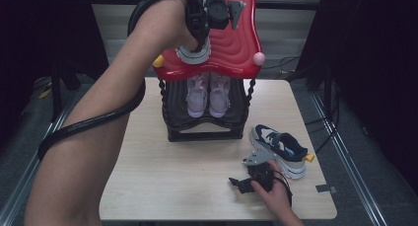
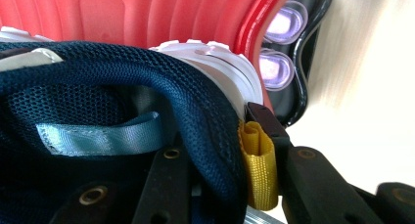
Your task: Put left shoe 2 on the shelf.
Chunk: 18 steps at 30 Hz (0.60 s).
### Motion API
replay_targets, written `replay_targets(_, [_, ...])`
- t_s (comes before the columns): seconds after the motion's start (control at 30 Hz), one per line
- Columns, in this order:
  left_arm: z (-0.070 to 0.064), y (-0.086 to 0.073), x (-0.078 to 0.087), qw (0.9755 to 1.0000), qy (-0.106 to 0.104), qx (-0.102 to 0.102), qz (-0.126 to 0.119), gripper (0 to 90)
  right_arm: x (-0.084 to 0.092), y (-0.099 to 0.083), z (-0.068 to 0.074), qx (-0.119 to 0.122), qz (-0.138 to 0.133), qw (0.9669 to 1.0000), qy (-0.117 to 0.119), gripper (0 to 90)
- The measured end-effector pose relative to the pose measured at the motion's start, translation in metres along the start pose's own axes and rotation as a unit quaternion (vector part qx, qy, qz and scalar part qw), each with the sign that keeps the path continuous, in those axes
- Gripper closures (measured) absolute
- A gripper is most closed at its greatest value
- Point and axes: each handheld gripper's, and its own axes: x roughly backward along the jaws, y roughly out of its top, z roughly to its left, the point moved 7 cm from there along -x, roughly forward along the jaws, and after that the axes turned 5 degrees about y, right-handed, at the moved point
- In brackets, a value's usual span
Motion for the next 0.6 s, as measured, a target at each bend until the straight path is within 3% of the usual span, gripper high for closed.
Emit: replay_targets(0.6, [0.013,0.012,-0.025,1.0000,0.000,-0.007,-0.004,70.5,0.000,0.000,0.000,0.000,0.000,1.0000,0.000,12.6])
